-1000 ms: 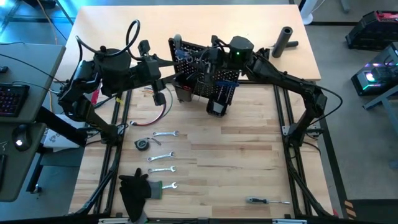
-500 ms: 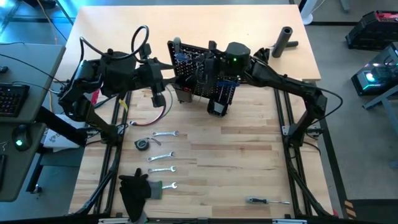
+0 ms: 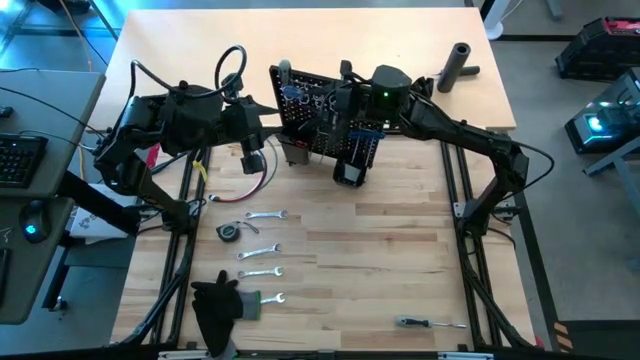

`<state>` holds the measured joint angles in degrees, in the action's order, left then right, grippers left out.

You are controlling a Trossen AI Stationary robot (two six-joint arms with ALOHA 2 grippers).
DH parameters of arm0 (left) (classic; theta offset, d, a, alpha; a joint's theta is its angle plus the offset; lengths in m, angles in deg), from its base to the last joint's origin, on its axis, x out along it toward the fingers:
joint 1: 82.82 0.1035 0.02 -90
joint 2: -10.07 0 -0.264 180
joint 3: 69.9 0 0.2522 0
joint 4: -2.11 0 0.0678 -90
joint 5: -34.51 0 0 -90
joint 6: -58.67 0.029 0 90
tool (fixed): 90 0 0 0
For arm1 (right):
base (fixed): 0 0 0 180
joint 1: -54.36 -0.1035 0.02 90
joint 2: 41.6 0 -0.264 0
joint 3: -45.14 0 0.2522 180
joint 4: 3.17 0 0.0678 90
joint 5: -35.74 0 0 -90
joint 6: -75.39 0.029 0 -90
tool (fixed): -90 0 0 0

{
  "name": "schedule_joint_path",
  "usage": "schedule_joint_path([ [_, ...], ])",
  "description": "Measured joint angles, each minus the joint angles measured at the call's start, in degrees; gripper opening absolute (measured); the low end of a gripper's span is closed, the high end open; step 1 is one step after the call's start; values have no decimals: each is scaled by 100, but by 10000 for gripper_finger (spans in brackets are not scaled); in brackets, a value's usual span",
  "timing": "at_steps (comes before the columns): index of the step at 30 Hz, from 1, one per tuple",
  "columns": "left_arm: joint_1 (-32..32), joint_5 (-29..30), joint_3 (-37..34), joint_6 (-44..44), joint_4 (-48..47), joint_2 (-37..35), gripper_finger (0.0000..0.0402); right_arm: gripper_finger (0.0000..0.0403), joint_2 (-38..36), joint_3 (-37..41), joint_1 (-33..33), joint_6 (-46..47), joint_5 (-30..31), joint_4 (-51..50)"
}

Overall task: Hang tools onto peg board
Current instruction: Hang the transparent blue screwdriver on the black pegboard

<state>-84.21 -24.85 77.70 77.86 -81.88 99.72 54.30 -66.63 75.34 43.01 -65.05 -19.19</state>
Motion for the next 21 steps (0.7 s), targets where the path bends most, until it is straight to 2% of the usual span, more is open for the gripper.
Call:
schedule_joint_path([
  [8, 0, -9, 0, -52, -146, 0, 140, 141, 0, 7, 0, 260, -164, 82],
  [14, 0, -8, 0, -108, -284, 0, 140, 140, -4, 11, 0, -179, 469, -373],
  [21, 1, -8, 0, -114, -348, 0, 140, 140, -4, 15, 0, 60, 388, -569],
])
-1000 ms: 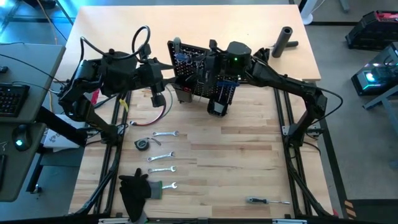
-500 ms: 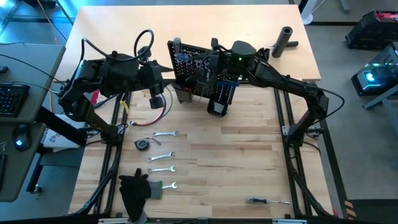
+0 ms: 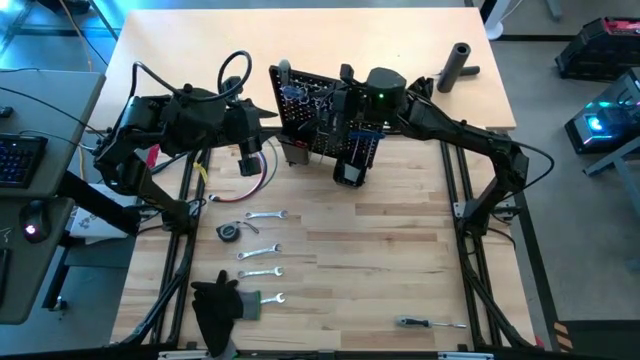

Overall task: Hang tools onto peg board
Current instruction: Hang the transparent blue screwdriver on the black pegboard, then hang the gray screwdriver on the black pegboard

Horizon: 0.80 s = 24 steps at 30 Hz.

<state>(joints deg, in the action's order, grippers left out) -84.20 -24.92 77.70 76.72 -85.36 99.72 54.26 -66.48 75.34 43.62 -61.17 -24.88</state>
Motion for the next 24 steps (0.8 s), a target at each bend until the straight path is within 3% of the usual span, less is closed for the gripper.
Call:
schedule_joint_path([
  [17, 1, -42, -2, -150, -119, 2, 140, 140, -545, 2, 150, 1035, -339, 157],
  [24, 1, -144, -2, -314, -344, 2, 140, 140, -698, 2, 170, 589, -577, 156],
])
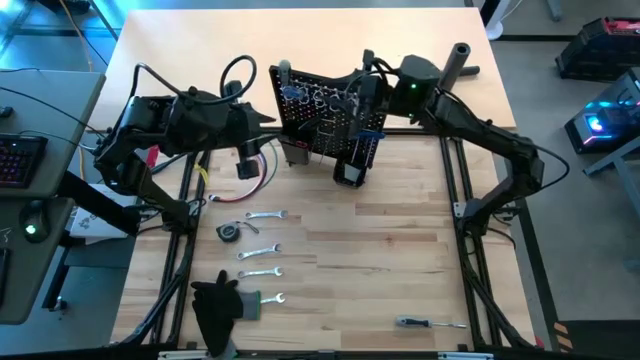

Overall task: Hang tools onto peg board
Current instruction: Hang the gray screwdriver on the black pegboard

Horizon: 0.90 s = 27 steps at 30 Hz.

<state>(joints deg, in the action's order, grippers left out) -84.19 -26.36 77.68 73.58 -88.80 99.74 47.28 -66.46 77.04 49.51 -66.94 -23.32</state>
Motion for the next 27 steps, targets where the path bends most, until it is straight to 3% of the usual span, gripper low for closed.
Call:
schedule_joint_path([
  [8, -70, -393, -10, -627, -770, 14, 140, 140, -451, 0, -185, -578, 12, -157],
  [13, -416, -502, -685, -1325, -1294, 22, 140, 140, -1016, 0, -560, -655, 2, -693],
  [18, -1015, -704, -2317, -1804, -903, 28, 140, 140, -1508, 0, -1228, -761, -107, -1651],
  [27, -1908, -959, -6028, -2617, 2049, 37, 140, 140, -1465, 275, -2750, -734, -168, -3492],
])
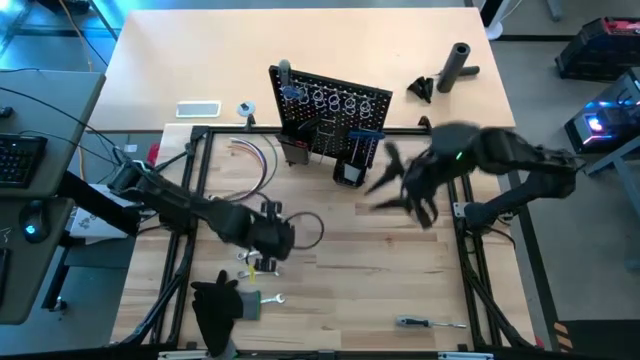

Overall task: Hang tools onto peg board
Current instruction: Hang the gray screwdriver on the black pegboard

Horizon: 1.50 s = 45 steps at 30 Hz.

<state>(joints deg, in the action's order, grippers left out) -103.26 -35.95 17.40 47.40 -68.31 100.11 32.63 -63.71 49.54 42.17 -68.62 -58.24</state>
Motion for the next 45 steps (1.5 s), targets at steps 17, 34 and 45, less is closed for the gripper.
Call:
schedule_joint_path([
  [17, -435, -583, -2193, -224, 4075, -11, 140, 140, 51, 3069, -1654, 3884, 512, 641],
  [34, -277, -552, -2925, 140, 6753, 11, 140, 140, 700, 3601, -4607, 8418, 2535, 1140],
  [45, -289, -608, -2964, -207, 6871, 15, 140, 140, 2411, 3029, -5164, 9462, 2131, 751],
])
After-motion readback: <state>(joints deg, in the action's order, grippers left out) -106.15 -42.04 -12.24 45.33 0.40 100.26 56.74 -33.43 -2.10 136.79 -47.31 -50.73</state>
